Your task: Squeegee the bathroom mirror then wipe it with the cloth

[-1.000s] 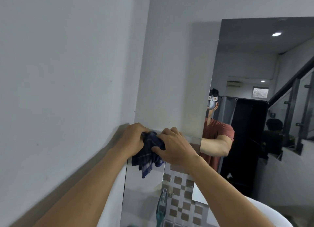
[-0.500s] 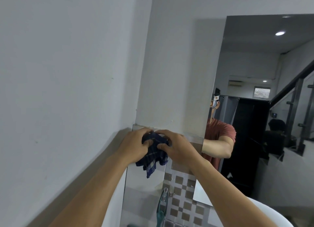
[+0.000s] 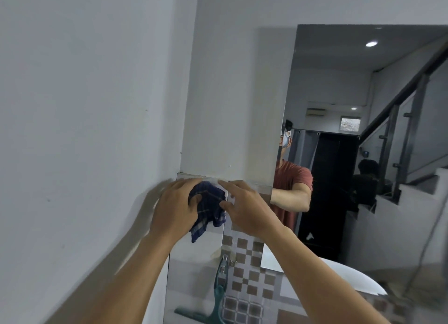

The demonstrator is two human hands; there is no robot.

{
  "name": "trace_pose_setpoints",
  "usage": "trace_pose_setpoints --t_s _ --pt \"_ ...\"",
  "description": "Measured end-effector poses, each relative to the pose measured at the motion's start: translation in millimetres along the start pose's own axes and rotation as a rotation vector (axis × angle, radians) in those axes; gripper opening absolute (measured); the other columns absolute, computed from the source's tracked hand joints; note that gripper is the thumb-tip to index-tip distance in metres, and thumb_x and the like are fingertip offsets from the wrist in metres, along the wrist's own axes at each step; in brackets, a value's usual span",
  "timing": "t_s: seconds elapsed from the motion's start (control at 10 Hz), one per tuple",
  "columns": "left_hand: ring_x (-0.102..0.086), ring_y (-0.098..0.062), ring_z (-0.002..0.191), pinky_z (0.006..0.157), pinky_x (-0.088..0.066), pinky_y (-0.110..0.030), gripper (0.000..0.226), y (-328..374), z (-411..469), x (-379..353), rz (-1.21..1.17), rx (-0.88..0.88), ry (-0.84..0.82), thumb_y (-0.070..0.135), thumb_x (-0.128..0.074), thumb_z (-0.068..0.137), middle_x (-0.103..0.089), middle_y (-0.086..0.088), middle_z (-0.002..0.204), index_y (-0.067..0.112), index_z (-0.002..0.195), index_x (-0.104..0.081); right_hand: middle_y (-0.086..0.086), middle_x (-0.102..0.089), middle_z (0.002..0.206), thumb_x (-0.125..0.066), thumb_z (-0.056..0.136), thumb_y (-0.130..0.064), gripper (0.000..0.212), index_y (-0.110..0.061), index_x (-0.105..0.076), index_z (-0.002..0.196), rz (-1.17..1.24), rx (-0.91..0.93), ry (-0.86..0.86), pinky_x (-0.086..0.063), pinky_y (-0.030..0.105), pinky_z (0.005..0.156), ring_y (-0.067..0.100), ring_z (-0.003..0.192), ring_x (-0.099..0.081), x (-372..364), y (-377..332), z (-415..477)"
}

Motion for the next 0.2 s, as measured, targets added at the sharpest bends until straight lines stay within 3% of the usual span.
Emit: trace_pose_setpoints --t_s 0.1,0.2 --pt "-0.057 -0.010 0.109 0.092 -0.052 -0.031 0.034 14.1 -24.9 20.2 -0.122 0.043 0.088 0.018 -0.055 0.097 -0.066 0.014 0.120 0.033 0.127 -0.062 -0.004 -0.049 0.144 -0.054 0.102 -0.032 0.049 -0.030 -0.044 0.150 -0.007 -0.003 0.018 -0.049 0.032 0.103 0.016 0.123 -0.056 19.6 -10.6 -32.8" --pt "-0.061 0.007 0.093 0.079 -0.044 -0.006 0.028 36.8 -76.3 44.0 -0.305 0.136 0.187 0.035 -0.057 0.097 -0.069 0.016 0.112 0.029 0.123 -0.066 -0.010 -0.057 0.134 -0.060 0.100 -0.036 0.042 -0.033 -0.054 0.142 0.132 -0.033 0.046 -0.055 0.028 0.095 0.006 0.107 -0.064 50.0 -18.2 -77.9"
Point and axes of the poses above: each hand's wrist, its own z-axis towards the middle knuckle, its own x-axis out of the back of the hand, y = z × x, the point moved 10 cm from there along z, towards the middle knuckle
